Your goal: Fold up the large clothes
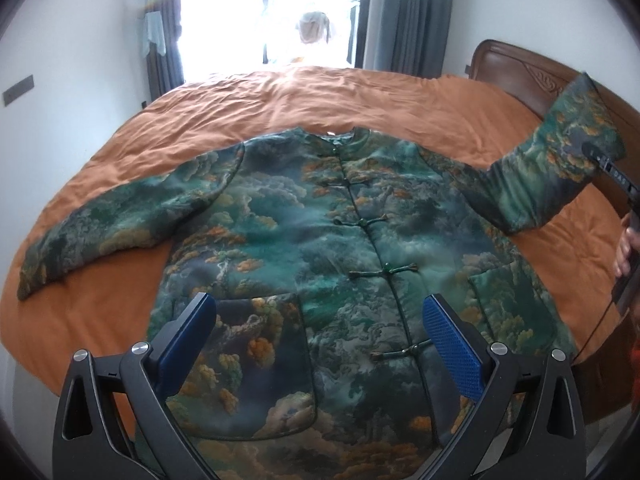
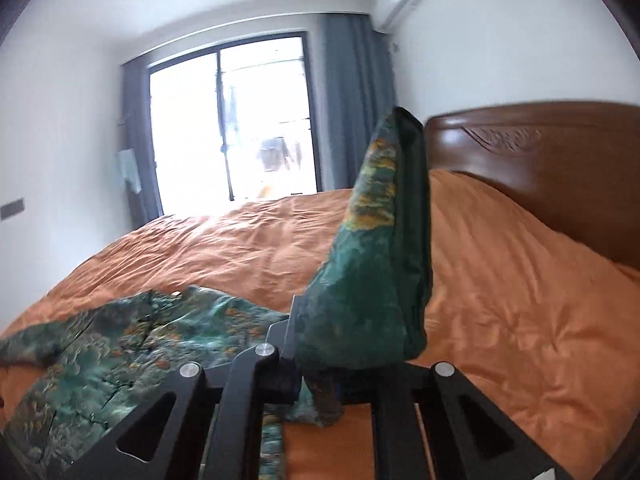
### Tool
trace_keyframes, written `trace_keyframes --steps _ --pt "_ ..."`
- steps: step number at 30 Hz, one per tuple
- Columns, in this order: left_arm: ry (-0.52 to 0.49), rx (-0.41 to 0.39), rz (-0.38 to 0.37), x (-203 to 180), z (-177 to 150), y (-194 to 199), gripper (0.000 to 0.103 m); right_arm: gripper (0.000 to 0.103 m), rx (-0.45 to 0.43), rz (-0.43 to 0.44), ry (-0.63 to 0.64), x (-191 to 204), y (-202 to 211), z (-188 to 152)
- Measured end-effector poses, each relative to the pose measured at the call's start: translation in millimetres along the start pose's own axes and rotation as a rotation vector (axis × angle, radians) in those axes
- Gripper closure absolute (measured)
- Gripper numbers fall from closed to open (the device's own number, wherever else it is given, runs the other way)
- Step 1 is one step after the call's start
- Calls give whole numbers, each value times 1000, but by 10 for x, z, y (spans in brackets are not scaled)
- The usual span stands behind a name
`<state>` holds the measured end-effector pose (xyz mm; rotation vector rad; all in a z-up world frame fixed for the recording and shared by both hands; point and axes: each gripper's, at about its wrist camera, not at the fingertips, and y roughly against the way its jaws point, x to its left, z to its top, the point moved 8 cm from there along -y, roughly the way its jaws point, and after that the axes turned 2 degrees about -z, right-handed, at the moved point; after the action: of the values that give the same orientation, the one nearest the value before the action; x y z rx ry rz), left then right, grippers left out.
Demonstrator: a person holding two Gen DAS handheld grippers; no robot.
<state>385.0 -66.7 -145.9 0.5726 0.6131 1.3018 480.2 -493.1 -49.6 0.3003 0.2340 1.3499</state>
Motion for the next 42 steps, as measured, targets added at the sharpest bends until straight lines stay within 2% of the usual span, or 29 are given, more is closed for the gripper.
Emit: trace_keyframes --steps 4,8,12,16,17,19,20,21,24,30,32,34,36,40,41,42 --pt "31 0 10 136 -36 3 1 93 18 101 164 901 -70 -70" --pt "71 11 18 292 -87 -10 1 93 90 178 251 1547 -163 -427" --pt "102 18 23 409 -125 -27 1 93 192 223 323 1922 -409 -859" --pt "110 40 16 424 -154 -112 1 89 293 272 351 2084 -539 -1244" --pt "110 48 10 411 -158 -144 1 86 328 283 349 2131 -588 -1328" --pt "105 61 -11 373 -152 -206 1 70 398 314 341 2170 -637 -1488" --pt "102 67 -24 353 -140 -238 1 55 436 340 332 2189 -642 -1561" --pt "100 71 -41 324 -118 -267 1 43 469 362 323 2206 -634 -1621" --pt "91 94 -117 186 -17 -382 1 35 500 421 302 2228 -494 -1702" --pt "53 229 -372 -413 207 -827 1 34 468 476 268 2091 75 -1683" --pt "16 274 -428 -659 259 -1040 2 34 444 472 239 2019 251 -1644" --pt "-5 328 -452 -863 287 -1303 4 34 426 464 202 1928 408 -1637" --pt "3 390 -435 -963 293 -1577 19 34 416 460 146 1807 567 -1635" --pt "39 470 -386 -1055 240 -1952 34 34 399 453 59 1606 824 -1629" --pt "43 479 -374 -1070 227 -2005 44 34 394 448 47 1559 884 -1627" --pt "41 477 -359 -1086 227 -2039 60 34 387 441 43 1516 934 -1624"
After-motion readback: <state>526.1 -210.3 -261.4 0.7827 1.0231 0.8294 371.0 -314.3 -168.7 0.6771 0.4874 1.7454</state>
